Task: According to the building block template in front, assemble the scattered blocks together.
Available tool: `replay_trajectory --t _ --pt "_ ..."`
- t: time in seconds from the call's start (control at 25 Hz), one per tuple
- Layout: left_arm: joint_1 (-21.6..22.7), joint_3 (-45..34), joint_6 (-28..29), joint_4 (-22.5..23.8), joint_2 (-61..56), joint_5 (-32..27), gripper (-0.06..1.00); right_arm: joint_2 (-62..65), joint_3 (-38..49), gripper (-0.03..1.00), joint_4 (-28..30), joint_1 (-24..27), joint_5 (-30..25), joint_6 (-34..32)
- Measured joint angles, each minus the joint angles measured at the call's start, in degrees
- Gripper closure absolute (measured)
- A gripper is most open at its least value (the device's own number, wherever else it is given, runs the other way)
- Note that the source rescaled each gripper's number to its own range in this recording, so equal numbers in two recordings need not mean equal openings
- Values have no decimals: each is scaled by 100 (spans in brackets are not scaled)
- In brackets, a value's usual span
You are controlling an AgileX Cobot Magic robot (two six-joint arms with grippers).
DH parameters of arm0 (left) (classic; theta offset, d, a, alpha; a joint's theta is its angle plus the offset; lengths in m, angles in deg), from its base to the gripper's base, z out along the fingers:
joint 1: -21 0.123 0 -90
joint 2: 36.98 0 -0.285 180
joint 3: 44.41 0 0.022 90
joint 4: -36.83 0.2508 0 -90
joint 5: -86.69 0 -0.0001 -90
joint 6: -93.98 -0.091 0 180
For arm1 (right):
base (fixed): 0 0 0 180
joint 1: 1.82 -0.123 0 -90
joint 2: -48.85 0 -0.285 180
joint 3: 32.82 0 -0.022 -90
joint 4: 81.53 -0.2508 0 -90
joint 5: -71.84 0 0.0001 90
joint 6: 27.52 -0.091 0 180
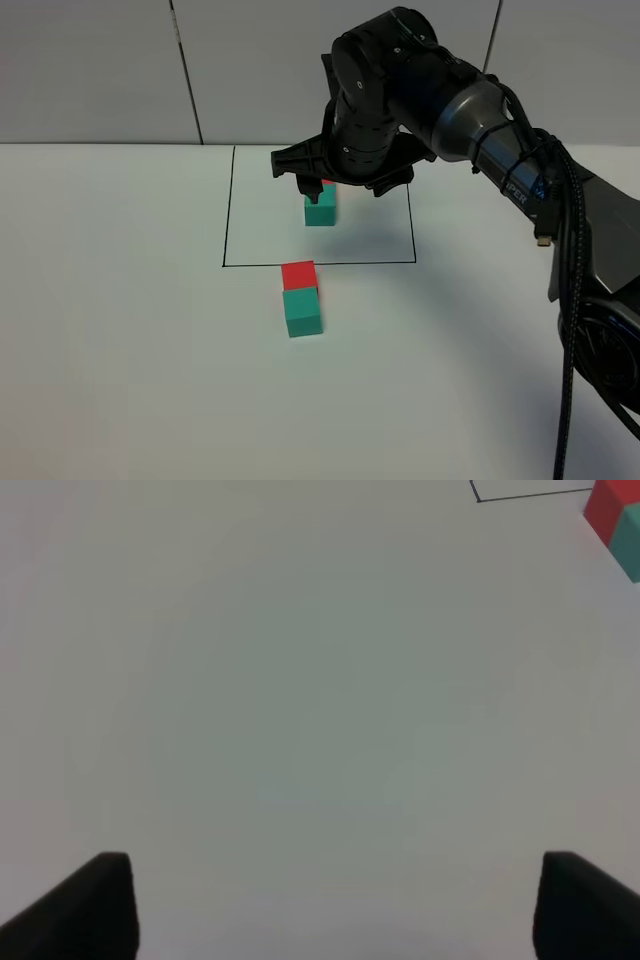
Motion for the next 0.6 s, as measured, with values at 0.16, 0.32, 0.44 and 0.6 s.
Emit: replay_trajectory --t 0.16,0.32,0.44,0.6 --pt "0 0 0 0 0 0 17 0 0 21 -235 280 0 78" --pt "0 0 0 0 0 0 17 0 0 22 -404 575 0 162" --pt "0 0 0 0 0 0 17 0 0 23 -470 787 0 188" --pt "0 0 0 0 0 0 17 5 0 23 -577 1037 0 286"
